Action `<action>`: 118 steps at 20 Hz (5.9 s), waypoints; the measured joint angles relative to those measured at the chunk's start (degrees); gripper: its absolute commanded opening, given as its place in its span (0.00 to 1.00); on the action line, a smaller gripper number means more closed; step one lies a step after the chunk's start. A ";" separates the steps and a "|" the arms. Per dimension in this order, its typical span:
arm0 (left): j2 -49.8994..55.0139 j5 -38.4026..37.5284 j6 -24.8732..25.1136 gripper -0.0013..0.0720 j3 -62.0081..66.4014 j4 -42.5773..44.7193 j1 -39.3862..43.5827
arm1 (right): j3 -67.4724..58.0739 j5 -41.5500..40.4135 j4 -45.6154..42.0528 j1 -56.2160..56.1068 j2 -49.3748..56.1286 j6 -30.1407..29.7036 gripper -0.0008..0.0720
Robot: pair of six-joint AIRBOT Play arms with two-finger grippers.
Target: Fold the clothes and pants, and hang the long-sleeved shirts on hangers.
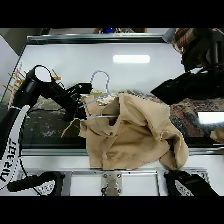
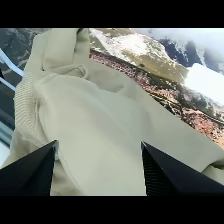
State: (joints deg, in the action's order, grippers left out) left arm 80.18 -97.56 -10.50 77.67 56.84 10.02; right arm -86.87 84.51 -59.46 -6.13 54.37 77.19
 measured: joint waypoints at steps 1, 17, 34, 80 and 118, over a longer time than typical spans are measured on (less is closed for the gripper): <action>0.00 -0.07 -0.02 0.04 0.00 0.00 0.00 | 2.60 0.35 5.73 5.62 -0.83 -4.15 0.79; 0.00 -0.35 -0.02 0.04 0.00 0.04 0.00 | 21.46 13.62 42.84 34.58 6.60 -52.59 0.79; 0.00 -1.01 0.00 0.04 0.00 0.15 0.00 | 36.15 16.00 42.66 34.21 11.08 -77.02 0.79; 0.02 -1.22 -0.35 0.04 -0.02 1.29 -0.07 | 36.52 9.97 46.27 15.23 18.64 -77.57 0.04; -6.99 9.79 -18.69 0.41 0.02 0.15 -5.86 | 36.59 9.90 52.26 15.21 18.25 -80.35 0.03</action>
State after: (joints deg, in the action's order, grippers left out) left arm 73.19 -87.77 -29.19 77.69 56.99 4.16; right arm -50.28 94.41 -7.20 9.08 72.62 -3.16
